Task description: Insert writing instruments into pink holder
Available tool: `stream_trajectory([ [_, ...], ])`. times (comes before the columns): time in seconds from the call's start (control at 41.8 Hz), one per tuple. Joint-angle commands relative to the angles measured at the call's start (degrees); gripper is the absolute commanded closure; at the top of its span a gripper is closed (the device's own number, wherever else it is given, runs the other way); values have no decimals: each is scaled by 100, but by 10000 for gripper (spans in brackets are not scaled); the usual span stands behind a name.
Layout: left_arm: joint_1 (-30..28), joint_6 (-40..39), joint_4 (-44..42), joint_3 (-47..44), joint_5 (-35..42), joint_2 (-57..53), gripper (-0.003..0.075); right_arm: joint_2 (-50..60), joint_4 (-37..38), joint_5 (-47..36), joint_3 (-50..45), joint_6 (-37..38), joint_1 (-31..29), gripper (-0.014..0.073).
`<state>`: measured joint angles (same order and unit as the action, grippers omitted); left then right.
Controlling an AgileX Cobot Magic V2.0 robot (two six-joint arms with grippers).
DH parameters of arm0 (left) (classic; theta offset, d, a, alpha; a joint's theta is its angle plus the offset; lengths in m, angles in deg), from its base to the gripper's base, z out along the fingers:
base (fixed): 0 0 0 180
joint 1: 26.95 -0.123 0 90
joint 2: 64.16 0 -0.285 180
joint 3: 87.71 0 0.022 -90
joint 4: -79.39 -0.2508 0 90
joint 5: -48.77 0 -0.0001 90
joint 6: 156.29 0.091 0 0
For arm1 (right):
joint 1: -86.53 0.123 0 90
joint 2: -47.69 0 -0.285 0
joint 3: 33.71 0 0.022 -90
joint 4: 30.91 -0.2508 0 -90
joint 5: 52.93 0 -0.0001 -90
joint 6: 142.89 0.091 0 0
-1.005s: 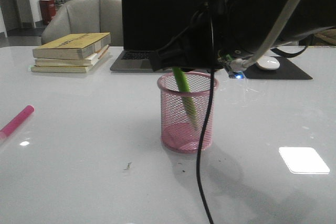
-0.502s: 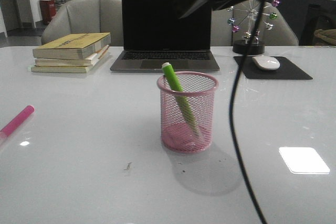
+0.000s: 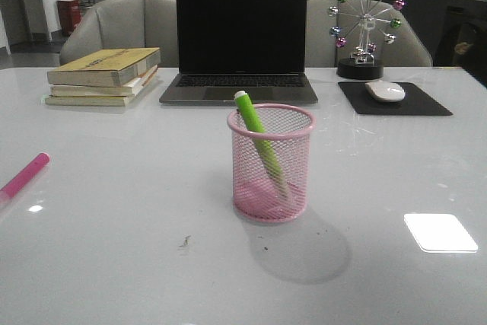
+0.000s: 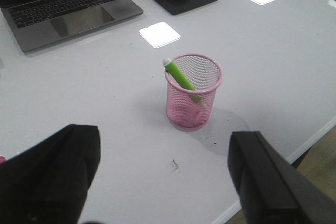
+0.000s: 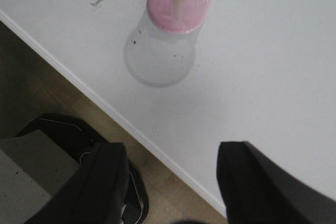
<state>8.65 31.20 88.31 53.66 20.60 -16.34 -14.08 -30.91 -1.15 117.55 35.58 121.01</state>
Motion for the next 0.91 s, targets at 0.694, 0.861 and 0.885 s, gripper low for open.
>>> stream_trajectory([
  [0.694,37,4,205,193,553,11,160,1314,63,-558,-819,120,-44,106],
  [0.861,-327,-171,-224,475,-83,266,160,1314,63,-558,-819,120,-44,106],
  [0.885,-415,-171,-284,580,-212,381,160,1314,63,-558,-819,120,-44,106],
])
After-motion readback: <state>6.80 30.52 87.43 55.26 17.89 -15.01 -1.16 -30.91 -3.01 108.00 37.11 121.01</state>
